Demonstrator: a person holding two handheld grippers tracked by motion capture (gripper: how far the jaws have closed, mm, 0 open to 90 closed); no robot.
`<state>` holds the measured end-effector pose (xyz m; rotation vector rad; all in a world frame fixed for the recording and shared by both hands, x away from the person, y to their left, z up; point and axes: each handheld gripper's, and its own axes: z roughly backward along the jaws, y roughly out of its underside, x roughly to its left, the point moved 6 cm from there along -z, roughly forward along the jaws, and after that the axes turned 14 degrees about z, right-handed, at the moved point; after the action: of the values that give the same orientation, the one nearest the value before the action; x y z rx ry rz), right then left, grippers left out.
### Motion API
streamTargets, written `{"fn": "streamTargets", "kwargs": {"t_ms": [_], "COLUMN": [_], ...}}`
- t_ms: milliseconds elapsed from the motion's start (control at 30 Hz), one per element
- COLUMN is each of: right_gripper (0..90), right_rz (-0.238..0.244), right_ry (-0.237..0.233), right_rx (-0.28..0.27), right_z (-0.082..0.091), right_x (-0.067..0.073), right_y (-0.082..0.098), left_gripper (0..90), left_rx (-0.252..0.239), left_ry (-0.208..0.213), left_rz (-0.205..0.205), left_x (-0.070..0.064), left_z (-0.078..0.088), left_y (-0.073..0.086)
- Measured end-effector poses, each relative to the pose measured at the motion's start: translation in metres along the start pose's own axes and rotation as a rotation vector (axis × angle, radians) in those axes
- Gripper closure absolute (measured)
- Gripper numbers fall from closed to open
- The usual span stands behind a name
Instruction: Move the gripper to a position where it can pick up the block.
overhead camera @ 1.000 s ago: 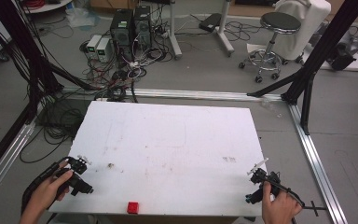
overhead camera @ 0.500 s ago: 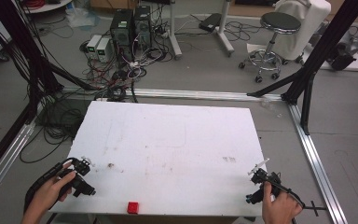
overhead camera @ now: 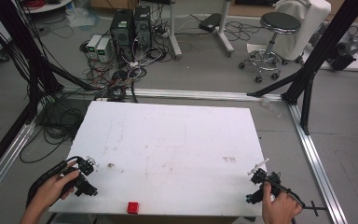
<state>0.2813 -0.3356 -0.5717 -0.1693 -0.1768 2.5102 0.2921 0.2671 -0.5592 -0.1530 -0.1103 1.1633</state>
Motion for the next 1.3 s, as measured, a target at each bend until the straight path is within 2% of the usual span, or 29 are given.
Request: {"fn": "streamTargets", "kwargs": {"t_ms": [67, 100, 133, 167, 200, 233, 267, 333, 367, 400, 433, 600, 833, 1067, 1100, 1200, 1300], "right_gripper": [8.8, 8.9, 8.8, 8.9, 8.8, 8.9, 8.9, 8.9, 8.9, 8.8, 8.8, 8.8, 8.8, 8.8, 8.9, 8.9, 8.8], "right_rz": [0.005, 0.008, 0.009, 0.012, 0.015, 0.015, 0.021, 0.020, 0.023, 0.023, 0.023, 0.046, 0.057, 0.054, 0.053, 0.056, 0.053], "right_ry": [0.000, -0.001, -0.002, -0.003, -0.002, 0.001, 0.000, 0.009, 0.011, 0.013, 0.013, 0.021, 0.029, 0.025, 0.025, 0.029, 0.026], "right_rx": [0.008, 0.012, 0.019, 0.027, 0.033, 0.036, 0.037, 0.036, 0.036, 0.034, 0.034, 0.062, 0.067, 0.061, 0.060, 0.054, 0.051], "right_z": [0.000, 0.000, -0.001, -0.001, -0.001, -0.001, -0.001, 0.001, 0.001, 0.002, 0.002, 0.002, 0.003, 0.003, 0.004, 0.005, 0.005], "right_x": [0.000, 0.000, 0.001, 0.001, 0.001, 0.001, 0.001, 0.001, 0.000, 0.000, 0.000, 0.000, 0.000, 0.001, 0.001, 0.001, 0.001], "right_y": [0.000, 0.000, 0.000, 0.000, 0.000, 0.000, 0.001, 0.001, 0.001, 0.001, 0.001, 0.002, 0.002, 0.001, 0.001, 0.000, 0.001], "left_gripper": [23.7, 23.7, 23.8, 23.8, 23.7, 23.7, 23.7, 23.8, 23.7, 23.7, 23.7, 23.7, 23.7, 23.7, 23.7, 23.7, 23.7], "left_rx": [0.009, 0.009, 0.016, 0.016, 0.019, 0.019, 0.021, 0.028, 0.028, 0.030, 0.030, 0.037, 0.050, 0.052, 0.051, 0.054, 0.061], "left_ry": [0.000, 0.000, -0.001, -0.001, 0.004, 0.004, 0.014, 0.015, 0.015, 0.010, 0.010, 0.013, 0.007, 0.041, 0.057, 0.069, 0.088], "left_rz": [-0.026, -0.026, -0.053, -0.053, -0.077, -0.077, -0.110, -0.148, -0.148, -0.177, -0.177, -0.236, -0.308, -0.401, -0.434, -0.458, -0.521], "left_x": [0.002, 0.002, 0.002, 0.002, 0.001, 0.001, 0.000, -0.001, -0.001, -0.003, -0.003, -0.010, -0.019, -0.030, -0.034, -0.037, -0.045], "left_z": [0.002, 0.002, 0.004, 0.004, 0.005, 0.005, 0.008, 0.011, 0.011, 0.014, 0.014, 0.022, 0.030, 0.038, 0.039, 0.040, 0.041], "left_y": [-0.001, -0.001, -0.001, -0.001, -0.002, -0.002, -0.002, -0.003, -0.003, -0.004, -0.004, -0.007, -0.013, -0.022, -0.023, -0.024, -0.023]}}
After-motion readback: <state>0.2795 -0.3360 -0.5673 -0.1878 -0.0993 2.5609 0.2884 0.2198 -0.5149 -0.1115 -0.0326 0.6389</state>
